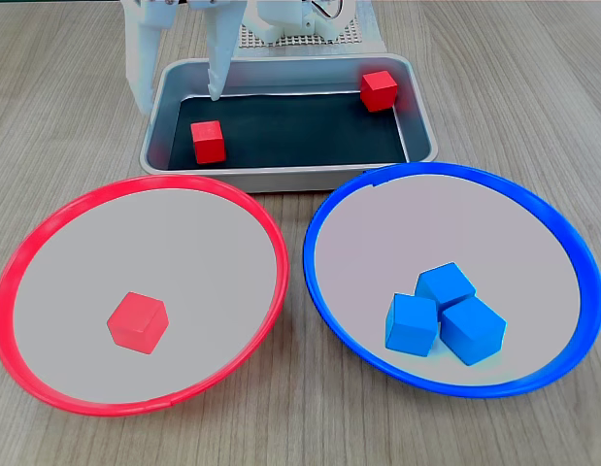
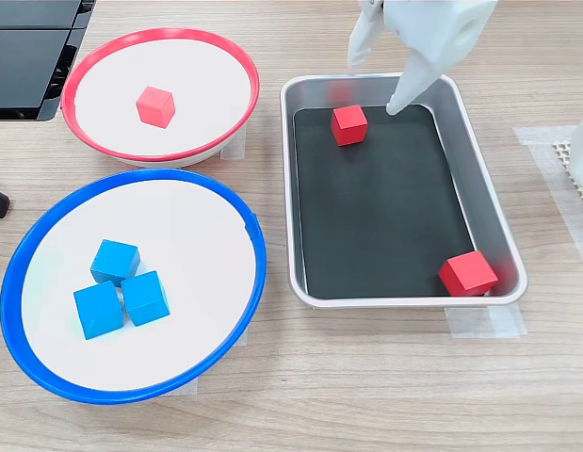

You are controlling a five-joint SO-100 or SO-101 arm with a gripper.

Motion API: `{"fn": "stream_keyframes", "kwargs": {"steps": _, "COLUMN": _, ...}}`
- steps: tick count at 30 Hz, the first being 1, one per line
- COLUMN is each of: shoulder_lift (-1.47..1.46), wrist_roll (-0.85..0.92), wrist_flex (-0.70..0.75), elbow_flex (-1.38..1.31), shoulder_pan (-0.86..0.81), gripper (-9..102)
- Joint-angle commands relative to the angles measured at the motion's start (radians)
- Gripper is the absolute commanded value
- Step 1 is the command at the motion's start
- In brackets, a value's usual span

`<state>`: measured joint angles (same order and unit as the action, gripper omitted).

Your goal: Move six blocks tray to matching dishes

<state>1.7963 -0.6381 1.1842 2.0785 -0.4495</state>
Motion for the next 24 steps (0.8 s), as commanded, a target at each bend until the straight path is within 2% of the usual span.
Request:
{"fn": "stream_keyframes", "kwargs": {"steps": 1, "shoulder_lift": -0.014, "wrist_roll": -0.021, "wrist_flex": -0.021, "elbow_flex": -0.052, "shoulder_pan": 0.026, "gripper": 26}}
{"fn": "stream_keyframes", "kwargs": {"steps": 18, "shoulder_lift": -0.138, "wrist_roll": -0.06, "wrist_flex": -0.037, "elbow_flex": -0.078, "shoulder_pan": 0.098, "gripper": 24}}
{"fn": "stream_keyframes", "kwargs": {"steps": 24, "shoulder_lift": -0.213, "wrist_roll": -0.067, "wrist_flex": -0.071, "elbow_flex": -0.095, "shoulder_pan": 0.1, "gripper": 20}}
